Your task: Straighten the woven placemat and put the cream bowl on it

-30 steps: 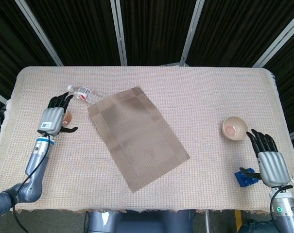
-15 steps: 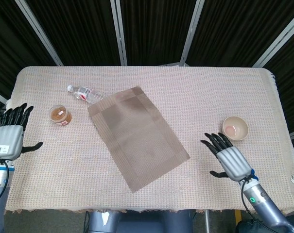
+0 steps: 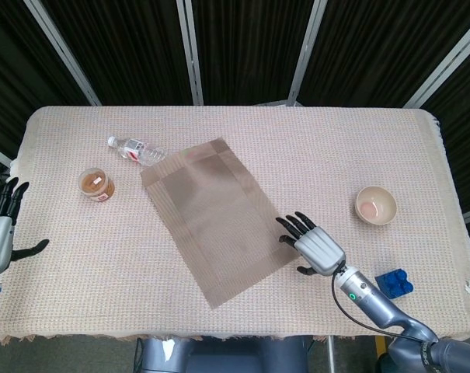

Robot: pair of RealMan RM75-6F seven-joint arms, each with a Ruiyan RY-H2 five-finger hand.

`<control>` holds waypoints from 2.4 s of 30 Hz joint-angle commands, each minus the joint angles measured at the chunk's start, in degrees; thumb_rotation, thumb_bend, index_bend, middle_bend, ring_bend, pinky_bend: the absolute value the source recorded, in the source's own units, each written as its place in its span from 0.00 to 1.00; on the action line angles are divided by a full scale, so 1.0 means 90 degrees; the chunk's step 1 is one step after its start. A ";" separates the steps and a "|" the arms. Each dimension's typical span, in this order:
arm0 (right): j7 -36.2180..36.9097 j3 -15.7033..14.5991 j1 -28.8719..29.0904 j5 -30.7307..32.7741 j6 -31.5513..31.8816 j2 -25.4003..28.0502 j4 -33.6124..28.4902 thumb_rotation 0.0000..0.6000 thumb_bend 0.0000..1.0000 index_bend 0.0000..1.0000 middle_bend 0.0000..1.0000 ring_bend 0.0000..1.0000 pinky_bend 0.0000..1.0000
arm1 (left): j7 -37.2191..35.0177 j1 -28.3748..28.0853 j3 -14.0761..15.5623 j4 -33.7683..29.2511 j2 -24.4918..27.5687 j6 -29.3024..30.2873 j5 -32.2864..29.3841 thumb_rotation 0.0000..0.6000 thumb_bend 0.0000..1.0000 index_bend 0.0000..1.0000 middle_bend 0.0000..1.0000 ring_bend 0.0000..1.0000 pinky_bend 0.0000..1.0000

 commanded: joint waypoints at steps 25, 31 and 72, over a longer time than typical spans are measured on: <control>0.0210 -0.0330 0.0413 -0.0083 0.0279 -0.1510 0.2441 1.00 0.10 0.30 0.00 0.00 0.00 | -0.0154 -0.0019 -0.0051 0.0041 -0.0004 -0.0259 -0.0015 1.00 0.00 0.00 0.00 0.00 0.00; 0.0270 -0.0432 0.0428 -0.0122 0.0366 -0.1548 0.2618 1.00 0.10 0.30 0.00 0.00 0.00 | -0.0172 -0.0008 -0.0058 0.0020 0.0013 -0.0288 -0.0039 1.00 0.00 0.00 0.00 0.00 0.00; 0.0803 -0.0604 0.0449 0.0023 0.0806 -0.1789 0.3250 1.00 0.14 0.30 0.00 0.00 0.00 | -0.0187 0.0008 -0.0054 -0.0072 0.0022 -0.0392 0.0012 1.00 0.00 0.00 0.00 0.00 0.00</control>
